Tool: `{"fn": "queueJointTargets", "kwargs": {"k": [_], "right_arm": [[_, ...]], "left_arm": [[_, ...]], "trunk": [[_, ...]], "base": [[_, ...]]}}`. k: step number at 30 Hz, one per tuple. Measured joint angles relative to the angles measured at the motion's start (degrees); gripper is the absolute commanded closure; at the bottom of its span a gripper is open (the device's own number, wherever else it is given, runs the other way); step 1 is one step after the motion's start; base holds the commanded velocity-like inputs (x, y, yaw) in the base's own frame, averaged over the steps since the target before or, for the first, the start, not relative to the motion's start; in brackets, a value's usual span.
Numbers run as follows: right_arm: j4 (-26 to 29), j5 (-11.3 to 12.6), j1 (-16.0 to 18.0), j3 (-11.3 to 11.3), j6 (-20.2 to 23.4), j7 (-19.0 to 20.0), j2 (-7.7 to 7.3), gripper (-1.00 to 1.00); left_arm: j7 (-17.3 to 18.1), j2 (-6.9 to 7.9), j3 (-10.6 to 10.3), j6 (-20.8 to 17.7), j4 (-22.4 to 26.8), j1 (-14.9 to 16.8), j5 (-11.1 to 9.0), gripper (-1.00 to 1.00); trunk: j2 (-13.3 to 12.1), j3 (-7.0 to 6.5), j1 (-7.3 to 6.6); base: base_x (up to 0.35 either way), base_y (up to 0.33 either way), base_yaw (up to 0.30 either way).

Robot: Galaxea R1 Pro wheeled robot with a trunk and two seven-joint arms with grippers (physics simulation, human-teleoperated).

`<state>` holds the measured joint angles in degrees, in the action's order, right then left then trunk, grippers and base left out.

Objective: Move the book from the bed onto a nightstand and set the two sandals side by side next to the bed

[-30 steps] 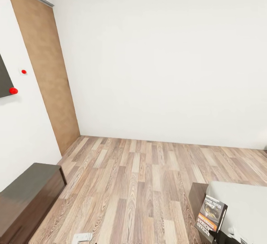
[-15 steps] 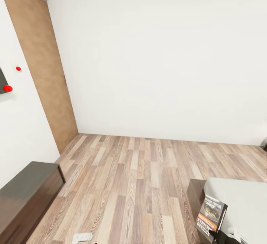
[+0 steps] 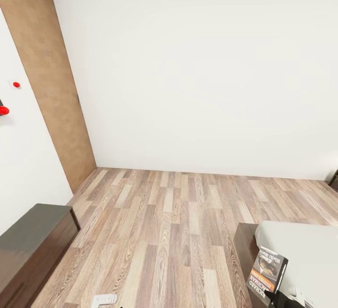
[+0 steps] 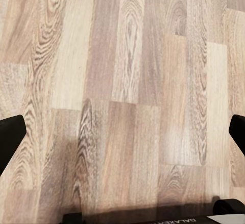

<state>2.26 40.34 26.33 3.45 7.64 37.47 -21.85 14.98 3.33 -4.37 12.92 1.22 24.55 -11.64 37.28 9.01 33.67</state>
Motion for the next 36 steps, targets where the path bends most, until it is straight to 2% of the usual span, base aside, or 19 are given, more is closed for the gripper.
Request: {"fn": "queueJointTargets", "kwargs": {"k": [8, 28, 36], "right_arm": [[0.0, 0.0, 0.0, 0.0, 0.0, 0.0, 0.0, 1.0], [0.0, -0.1, 0.0, 0.1, 0.0, -0.2, -0.01, 1.0], [0.0, -0.1, 0.0, 0.2, 0.0, -0.2, -0.02, 1.0]], "left_arm": [[0.0, 0.03, 0.0, 0.0, 0.0, 0.0, 0.0, -1.0], [0.0, -0.01, 0.1, 0.0, -0.1, 0.0, -0.3, -1.0], [0.0, -0.01, 0.1, 0.0, -0.1, 0.0, -0.3, -1.0]], "trunk": [[0.0, 0.0, -0.01], [0.0, 0.01, -0.03], [0.0, 0.01, -0.03]], "base": [[0.067, 0.0, 0.0], [0.317, 0.0, -0.003], [0.33, 0.0, -0.192]]}}
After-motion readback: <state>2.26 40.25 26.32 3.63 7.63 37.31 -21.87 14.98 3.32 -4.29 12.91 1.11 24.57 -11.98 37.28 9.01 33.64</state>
